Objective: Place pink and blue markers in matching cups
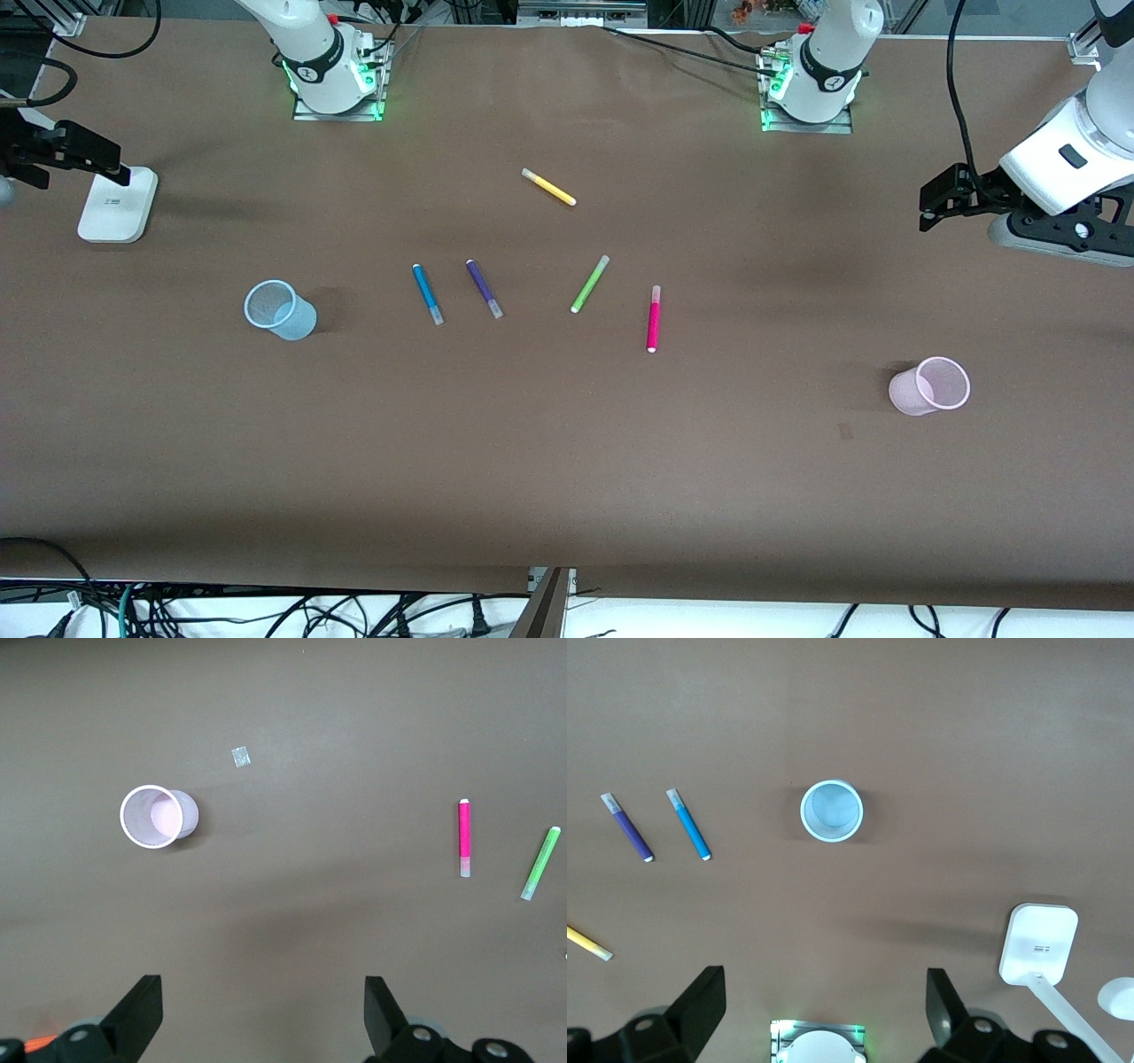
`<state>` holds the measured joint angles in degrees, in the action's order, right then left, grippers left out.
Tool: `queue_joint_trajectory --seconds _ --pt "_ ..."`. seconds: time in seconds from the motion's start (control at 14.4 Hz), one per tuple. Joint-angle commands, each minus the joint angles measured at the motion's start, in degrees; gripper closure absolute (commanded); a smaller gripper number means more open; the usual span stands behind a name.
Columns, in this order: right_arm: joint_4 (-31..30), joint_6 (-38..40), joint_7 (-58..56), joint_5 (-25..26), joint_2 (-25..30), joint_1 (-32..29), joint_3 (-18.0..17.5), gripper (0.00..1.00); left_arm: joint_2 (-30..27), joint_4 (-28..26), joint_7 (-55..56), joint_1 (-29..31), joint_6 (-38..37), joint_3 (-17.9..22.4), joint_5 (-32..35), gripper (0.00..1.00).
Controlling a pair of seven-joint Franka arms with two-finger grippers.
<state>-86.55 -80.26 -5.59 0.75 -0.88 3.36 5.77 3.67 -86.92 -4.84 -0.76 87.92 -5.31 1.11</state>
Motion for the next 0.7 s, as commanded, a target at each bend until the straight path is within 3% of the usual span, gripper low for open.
queue_joint_trajectory --seconds 0.0,0.35,0.63 --pt "1.21 0.54 -1.00 -1.01 -0.44 -0.20 0.11 0.00 -0.24 -0.18 -1.57 0.41 0.67 -0.05 -1.63 0.00" --pt "1.21 -0.77 -0.91 -1.54 -1.23 0.24 -0.15 0.00 -0.24 -0.18 -1.66 0.58 0.85 -0.05 -1.72 0.00" --pt "1.21 -3.58 -0.91 -1.80 -8.94 2.96 -0.94 0.00 -0.15 -0.18 -1.57 0.58 0.85 0.04 -1.81 0.00"
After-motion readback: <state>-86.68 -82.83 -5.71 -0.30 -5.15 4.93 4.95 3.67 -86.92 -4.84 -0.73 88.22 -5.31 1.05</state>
